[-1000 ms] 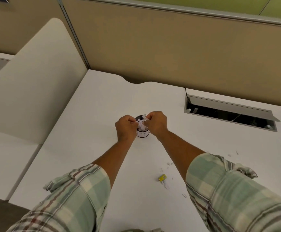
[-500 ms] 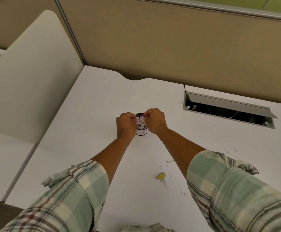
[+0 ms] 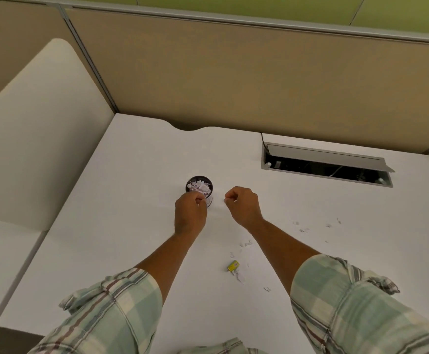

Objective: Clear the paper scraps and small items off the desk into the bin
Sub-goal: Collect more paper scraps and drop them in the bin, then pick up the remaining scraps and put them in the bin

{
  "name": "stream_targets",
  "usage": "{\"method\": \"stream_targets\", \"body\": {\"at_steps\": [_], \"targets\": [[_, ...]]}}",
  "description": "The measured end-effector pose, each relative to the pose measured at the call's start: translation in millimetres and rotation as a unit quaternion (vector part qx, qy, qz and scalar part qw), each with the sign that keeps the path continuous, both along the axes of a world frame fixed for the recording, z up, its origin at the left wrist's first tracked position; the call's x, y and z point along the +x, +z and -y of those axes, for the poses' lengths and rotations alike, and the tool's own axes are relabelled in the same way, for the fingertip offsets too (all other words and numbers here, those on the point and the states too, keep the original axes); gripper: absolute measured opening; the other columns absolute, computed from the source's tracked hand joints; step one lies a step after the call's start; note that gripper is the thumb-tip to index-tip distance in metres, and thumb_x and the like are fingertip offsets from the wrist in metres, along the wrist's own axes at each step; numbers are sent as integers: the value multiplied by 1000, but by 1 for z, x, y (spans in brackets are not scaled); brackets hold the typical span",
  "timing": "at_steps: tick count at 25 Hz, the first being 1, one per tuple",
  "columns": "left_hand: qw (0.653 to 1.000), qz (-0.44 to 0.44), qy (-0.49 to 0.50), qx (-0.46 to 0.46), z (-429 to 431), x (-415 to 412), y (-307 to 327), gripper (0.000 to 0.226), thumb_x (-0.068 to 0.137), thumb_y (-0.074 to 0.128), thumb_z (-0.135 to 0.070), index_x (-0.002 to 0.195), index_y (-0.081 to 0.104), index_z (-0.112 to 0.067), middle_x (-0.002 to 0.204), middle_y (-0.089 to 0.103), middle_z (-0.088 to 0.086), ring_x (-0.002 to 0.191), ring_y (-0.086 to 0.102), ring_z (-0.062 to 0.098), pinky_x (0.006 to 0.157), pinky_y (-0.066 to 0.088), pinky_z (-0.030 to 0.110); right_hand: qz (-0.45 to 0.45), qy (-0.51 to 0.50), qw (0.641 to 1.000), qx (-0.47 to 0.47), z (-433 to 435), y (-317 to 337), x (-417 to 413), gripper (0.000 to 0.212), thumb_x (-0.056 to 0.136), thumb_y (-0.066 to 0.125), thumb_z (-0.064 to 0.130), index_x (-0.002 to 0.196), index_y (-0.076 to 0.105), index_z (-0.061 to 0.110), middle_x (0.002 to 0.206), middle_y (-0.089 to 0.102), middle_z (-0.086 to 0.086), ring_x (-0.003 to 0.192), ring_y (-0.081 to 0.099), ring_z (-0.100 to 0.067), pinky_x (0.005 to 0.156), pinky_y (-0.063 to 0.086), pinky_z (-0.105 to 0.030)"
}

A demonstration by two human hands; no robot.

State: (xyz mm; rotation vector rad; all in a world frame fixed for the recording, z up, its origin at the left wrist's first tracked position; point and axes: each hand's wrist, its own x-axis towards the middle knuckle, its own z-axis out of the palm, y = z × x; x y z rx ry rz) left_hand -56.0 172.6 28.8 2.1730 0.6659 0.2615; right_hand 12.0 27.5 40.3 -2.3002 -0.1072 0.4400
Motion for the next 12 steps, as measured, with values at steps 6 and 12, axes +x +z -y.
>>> {"method": "stream_targets", "body": {"at_steps": [6,12], "targets": [[995,-80,-60,-19,55,-30,-33,9,87,67,-12,94,72,-14,93,70,-1,83,62,11,66,37,6,-43,-41,998,-18,90,-24,-37,18,89,57,6,91,73,14,88,70,6,85,65,-13,69,48,-20],[983,-146,-108,-1,97,-30,-52,17,87,69,-15,104,71,-14,105,69,4,93,63,16,81,46,24,-60,-97,992,-52,196,-41,-47,18,90,58,7,96,73,14,101,73,0,97,66,-17,80,46,-20]]}}
